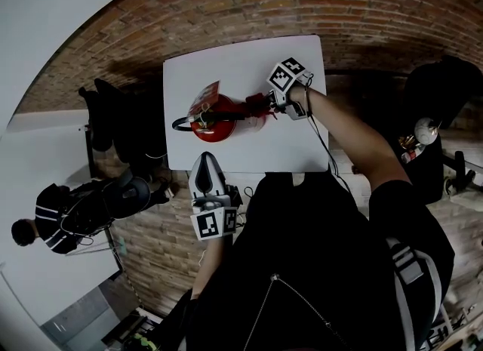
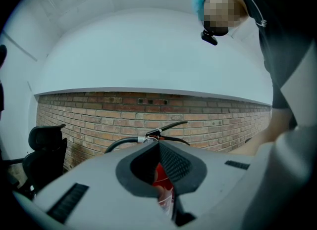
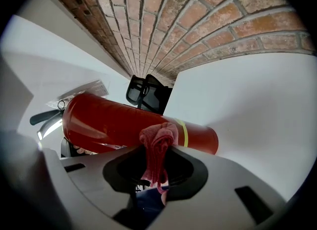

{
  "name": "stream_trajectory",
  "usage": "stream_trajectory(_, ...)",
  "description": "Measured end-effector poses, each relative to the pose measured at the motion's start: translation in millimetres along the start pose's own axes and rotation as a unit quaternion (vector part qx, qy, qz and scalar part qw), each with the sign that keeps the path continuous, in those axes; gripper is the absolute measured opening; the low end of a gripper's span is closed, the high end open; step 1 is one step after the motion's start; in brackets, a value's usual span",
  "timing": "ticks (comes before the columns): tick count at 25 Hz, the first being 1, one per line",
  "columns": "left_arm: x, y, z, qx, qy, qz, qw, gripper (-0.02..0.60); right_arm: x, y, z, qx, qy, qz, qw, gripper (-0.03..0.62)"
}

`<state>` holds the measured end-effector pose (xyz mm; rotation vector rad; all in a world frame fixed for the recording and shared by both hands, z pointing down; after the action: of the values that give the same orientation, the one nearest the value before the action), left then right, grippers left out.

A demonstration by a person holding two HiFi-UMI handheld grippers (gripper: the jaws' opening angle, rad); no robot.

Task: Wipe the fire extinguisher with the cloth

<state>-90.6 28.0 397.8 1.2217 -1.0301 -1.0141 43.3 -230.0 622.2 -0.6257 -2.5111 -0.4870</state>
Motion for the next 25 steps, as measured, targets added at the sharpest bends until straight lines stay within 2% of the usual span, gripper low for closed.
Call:
stream_trajectory(17, 0.6, -8.3, 0.4, 0.001, -0.002, -0.019, 0.9998, 0.011, -35.1, -10.8, 48.1, -0.038, -0.013, -0.029, 0.999, 0.106)
stream_trajectory(25, 8.0, -12.8, -0.8, -0.007, -0.004, -0.016, 0.9998, 0.011, -50.3, -14.9, 65.9, -0.048, -0.039, -0.042, 0.997, 0.106)
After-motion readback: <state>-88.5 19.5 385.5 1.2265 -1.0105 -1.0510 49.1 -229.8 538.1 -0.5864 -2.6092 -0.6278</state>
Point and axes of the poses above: the fingertips, and each gripper's own axes: x forward along the fingers, z to its left, y out of its underside, the point moved 9 cm from there along -x, backward along the fingers, and after that the axes turned 12 degrees about y, right-handed, at the moved point
